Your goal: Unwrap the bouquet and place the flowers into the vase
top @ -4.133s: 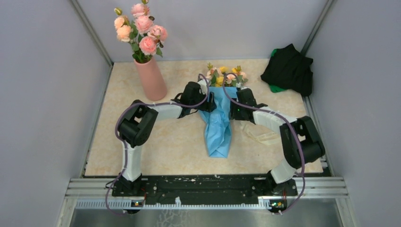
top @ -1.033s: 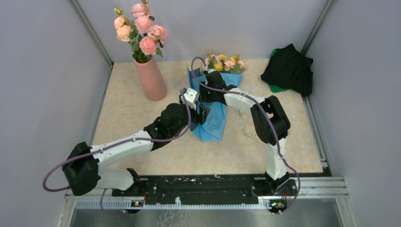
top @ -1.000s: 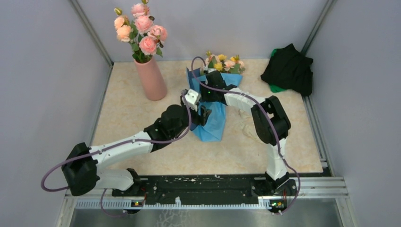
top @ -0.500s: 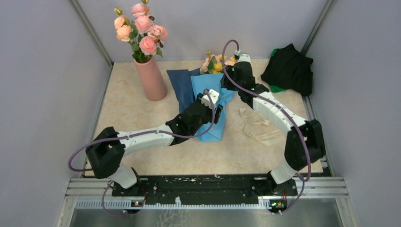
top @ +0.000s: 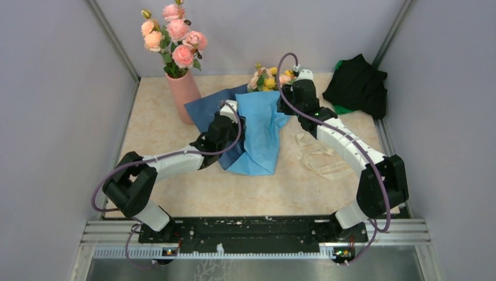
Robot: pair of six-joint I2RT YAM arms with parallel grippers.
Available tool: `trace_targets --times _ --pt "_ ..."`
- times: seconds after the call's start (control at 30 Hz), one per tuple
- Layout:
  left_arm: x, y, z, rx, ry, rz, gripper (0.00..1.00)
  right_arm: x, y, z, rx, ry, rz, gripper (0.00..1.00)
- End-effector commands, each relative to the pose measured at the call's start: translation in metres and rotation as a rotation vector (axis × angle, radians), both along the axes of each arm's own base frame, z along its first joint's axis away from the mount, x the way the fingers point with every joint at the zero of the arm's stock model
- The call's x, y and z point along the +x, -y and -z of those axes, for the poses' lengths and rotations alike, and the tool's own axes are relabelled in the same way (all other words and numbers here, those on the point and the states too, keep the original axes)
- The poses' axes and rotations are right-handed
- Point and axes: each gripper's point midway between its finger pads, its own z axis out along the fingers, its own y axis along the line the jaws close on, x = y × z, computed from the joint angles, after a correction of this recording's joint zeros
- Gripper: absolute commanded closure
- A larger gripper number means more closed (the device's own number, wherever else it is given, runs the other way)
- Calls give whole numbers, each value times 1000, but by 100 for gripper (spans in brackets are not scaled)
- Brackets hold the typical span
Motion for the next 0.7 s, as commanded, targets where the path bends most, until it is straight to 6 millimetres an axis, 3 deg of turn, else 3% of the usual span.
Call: trace_targets --times 0.0,0.17,0.4,0.5,0.67 --pt "6 -26 18 -85 -89 -29 29 2 -8 -1 24 14 -26 56" --pt "15 -7 23 -154 -131 82 29 -1 -5 3 14 4 -21 55" --pt "15 36 3 -297 -146 273 27 -6 4 5 -27 3 -5 55" --pt "16 44 0 -329 -151 302 26 -7 8 7 -38 -1 1 55" --pt "26 43 13 -303 -166 277 27 -9 13 10 -46 -2 9 55"
